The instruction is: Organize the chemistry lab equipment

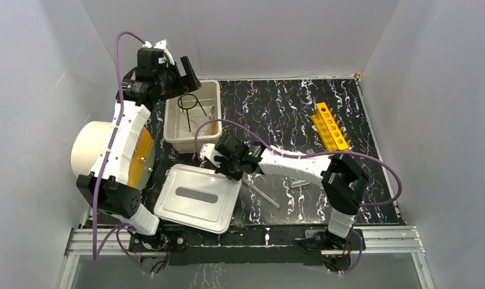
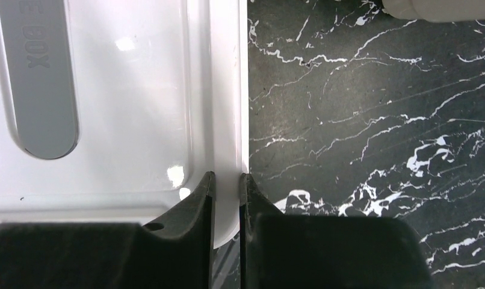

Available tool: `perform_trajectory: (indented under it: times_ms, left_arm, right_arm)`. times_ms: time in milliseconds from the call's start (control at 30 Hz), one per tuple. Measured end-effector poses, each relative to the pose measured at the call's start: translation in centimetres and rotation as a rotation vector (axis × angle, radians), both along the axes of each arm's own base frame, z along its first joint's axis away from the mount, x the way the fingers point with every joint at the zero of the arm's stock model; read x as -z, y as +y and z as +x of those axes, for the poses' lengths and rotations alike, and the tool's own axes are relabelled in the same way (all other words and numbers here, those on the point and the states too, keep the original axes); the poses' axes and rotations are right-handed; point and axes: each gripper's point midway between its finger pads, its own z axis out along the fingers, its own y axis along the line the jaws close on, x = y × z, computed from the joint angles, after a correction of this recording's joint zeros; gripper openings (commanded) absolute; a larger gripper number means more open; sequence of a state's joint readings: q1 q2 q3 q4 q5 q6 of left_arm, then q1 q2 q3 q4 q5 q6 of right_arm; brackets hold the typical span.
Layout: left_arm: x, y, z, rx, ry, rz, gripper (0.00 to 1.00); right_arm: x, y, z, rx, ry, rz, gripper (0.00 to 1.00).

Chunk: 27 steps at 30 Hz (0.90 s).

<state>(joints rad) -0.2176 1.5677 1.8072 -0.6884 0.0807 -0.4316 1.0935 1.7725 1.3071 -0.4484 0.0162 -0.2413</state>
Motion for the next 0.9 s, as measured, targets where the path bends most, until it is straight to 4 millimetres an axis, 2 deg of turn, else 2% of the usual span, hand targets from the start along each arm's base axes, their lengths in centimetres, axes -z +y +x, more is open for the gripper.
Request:
perform_trajectory:
  times_ms: [167, 300, 633, 900]
  left_arm:
    - [-0.2, -0.7, -0.1, 0.023, 0.002, -0.034, 0.88]
    - [0.0, -1.2, -0.2, 0.039, 0.009, -0.054, 0.88]
    - [0.0, -1.9, 0.0, 0.069, 0.007, -0.080, 0.88]
    - [1.0, -2.4, -0.2, 0.087, 0.037, -0.099, 0.88]
  right_arm:
    - [-1.9, -0.9, -0.3, 0.004, -0.015, 0.016, 0.00]
    - [-3.2, -2.5, -0.6, 0.019, -0.023, 0.020, 0.00]
    - [-4.2, -8.7, 0.2, 0.130, -0.014, -0.027, 0.00]
    - [-4.5, -13.6, 1.6, 0.271, 0.005, -0.059, 0.00]
